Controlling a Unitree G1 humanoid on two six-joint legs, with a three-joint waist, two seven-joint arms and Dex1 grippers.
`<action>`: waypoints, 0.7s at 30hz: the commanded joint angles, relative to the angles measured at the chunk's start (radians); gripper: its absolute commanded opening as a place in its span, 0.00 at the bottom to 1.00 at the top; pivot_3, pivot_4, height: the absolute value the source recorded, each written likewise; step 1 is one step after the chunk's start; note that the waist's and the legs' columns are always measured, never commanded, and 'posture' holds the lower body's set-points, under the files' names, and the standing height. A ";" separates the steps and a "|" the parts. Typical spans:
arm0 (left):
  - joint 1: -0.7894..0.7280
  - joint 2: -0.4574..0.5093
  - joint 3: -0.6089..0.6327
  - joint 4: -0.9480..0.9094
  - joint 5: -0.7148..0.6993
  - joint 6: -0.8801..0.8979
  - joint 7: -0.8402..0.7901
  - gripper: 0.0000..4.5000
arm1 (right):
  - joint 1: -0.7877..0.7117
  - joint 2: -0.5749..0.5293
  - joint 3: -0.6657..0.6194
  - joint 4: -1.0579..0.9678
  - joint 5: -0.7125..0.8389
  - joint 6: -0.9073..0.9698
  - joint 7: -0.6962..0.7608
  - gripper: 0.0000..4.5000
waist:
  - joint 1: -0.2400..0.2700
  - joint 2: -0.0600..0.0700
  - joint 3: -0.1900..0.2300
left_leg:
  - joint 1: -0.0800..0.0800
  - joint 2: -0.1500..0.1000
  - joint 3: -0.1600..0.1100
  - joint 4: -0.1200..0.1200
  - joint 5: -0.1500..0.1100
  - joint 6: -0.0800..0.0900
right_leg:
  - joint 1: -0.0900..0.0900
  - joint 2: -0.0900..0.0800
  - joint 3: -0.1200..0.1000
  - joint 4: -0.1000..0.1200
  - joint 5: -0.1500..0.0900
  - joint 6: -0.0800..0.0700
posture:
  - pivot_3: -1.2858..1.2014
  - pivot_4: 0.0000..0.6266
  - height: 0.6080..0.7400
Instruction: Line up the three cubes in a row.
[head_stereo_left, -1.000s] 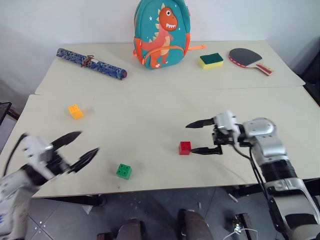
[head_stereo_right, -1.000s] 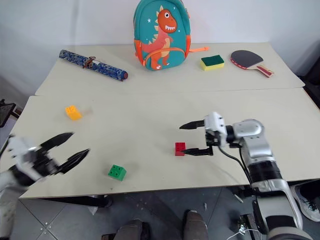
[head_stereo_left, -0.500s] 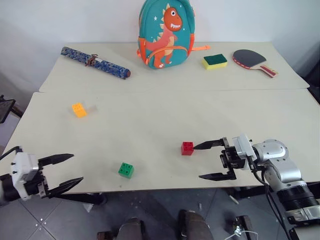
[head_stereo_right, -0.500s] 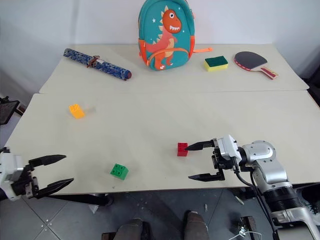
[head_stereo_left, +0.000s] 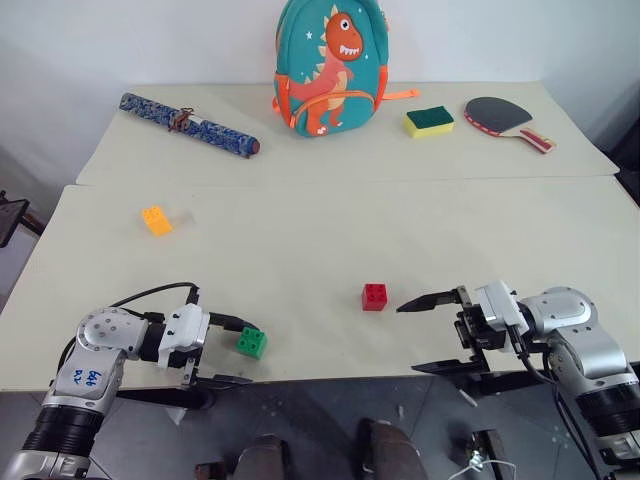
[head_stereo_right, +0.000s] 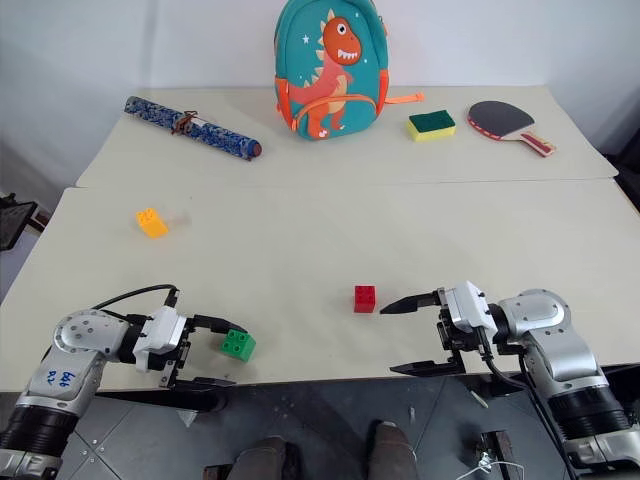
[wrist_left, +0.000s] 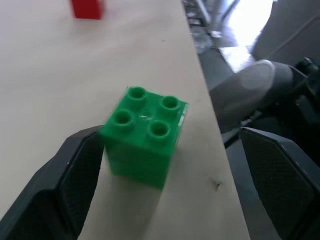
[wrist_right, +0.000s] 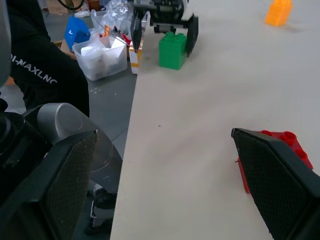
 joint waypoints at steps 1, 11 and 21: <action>-0.024 -0.002 0.006 0.012 -0.015 -0.005 -0.005 0.74 | 0.013 -0.002 -0.040 -0.031 0.005 0.001 0.026 1.00 | 0.000 0.000 0.000 | 0.000 0.000 0.000 0.000 0.000 0.000 | 0.000 0.000 0.000 0.000 0.000 0.000 | 0.52 0.24 1.00; -0.258 -0.131 -0.045 0.029 -0.003 0.183 0.148 0.33 | 0.037 -0.005 -0.102 -0.012 -0.043 -0.006 -0.037 1.00 | 0.022 -0.001 0.000 | -0.003 0.000 -0.001 0.010 -0.002 0.003 | 0.001 0.000 0.001 0.002 0.000 0.000 | 0.52 0.24 1.00; -0.451 -0.276 -0.206 0.250 0.168 0.128 0.194 0.33 | 0.064 -0.023 -0.147 -0.099 -0.036 0.093 -0.086 1.00 | 0.015 -0.001 0.001 | -0.002 0.000 -0.001 0.011 -0.003 0.004 | 0.004 0.000 0.000 0.000 0.001 0.002 | 0.52 0.24 1.00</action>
